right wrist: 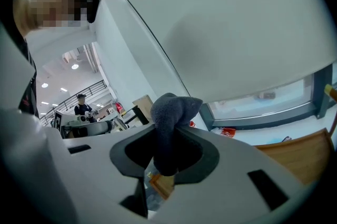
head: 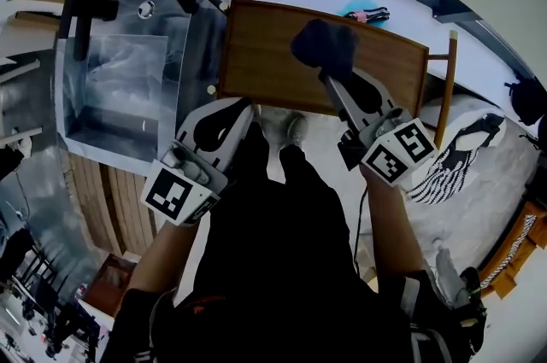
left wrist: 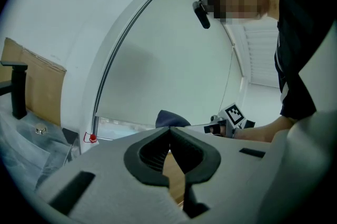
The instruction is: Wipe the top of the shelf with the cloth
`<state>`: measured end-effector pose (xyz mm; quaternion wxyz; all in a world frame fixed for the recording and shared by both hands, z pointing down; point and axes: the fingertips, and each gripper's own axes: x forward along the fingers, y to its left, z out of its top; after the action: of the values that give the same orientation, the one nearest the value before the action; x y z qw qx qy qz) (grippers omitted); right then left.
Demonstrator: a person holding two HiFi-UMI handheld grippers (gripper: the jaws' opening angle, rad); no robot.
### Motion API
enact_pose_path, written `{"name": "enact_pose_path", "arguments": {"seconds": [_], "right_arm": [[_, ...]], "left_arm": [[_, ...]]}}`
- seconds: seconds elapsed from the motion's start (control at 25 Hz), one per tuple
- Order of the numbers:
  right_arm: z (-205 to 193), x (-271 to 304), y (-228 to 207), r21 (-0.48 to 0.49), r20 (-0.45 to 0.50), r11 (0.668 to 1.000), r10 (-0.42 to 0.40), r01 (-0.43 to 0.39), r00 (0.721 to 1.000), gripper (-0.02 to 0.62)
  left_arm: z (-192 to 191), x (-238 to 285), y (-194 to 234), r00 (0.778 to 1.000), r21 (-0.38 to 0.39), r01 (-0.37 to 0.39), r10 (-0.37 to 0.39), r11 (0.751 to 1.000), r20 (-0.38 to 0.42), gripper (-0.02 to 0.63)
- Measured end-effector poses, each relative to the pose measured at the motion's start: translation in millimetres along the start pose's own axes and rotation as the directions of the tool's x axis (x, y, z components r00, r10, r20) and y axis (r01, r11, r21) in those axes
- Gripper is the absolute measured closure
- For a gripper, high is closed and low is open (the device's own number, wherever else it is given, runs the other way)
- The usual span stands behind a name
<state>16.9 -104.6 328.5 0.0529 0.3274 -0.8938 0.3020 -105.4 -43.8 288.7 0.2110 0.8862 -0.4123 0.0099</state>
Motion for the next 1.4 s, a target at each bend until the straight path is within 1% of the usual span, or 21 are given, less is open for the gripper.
{"name": "enact_pose_path", "arguments": {"seconds": [0.28,0.52,0.68,0.92,1.24,1.4], "right_arm": [[-22,69,-15,0.014,-0.022,0.999,-0.048,0.049,0.999,0.512],[-43,114,-27,0.024,-0.059,0.998,-0.063,0.065,0.996,0.512],[-57,141,-34,0.011,-0.089,0.998,-0.063,0.065,0.994,0.512],[-80,173,-45,0.018,-0.129,0.999,-0.047,0.05,0.99,0.512],[-104,202,-65,0.05,-0.152,0.997,-0.056,0.064,0.987,0.512],[-122,218,-71,0.056,-0.185,0.997,-0.046,0.058,0.982,0.512]], "left_arm": [[-26,-3,54,1.0,-0.01,-0.005,0.005,1.0,-0.017,0.586],[-41,-1,80,0.999,-0.023,0.012,-0.013,1.0,-0.03,0.586],[-50,2,96,0.999,-0.039,0.009,-0.01,0.999,-0.034,0.586],[-66,7,110,0.999,-0.057,-0.001,-0.001,0.998,-0.047,0.586],[-78,7,123,0.998,-0.07,-0.027,0.023,0.997,-0.053,0.586],[-84,5,127,0.997,-0.079,-0.039,0.034,0.996,-0.062,0.586]]}}
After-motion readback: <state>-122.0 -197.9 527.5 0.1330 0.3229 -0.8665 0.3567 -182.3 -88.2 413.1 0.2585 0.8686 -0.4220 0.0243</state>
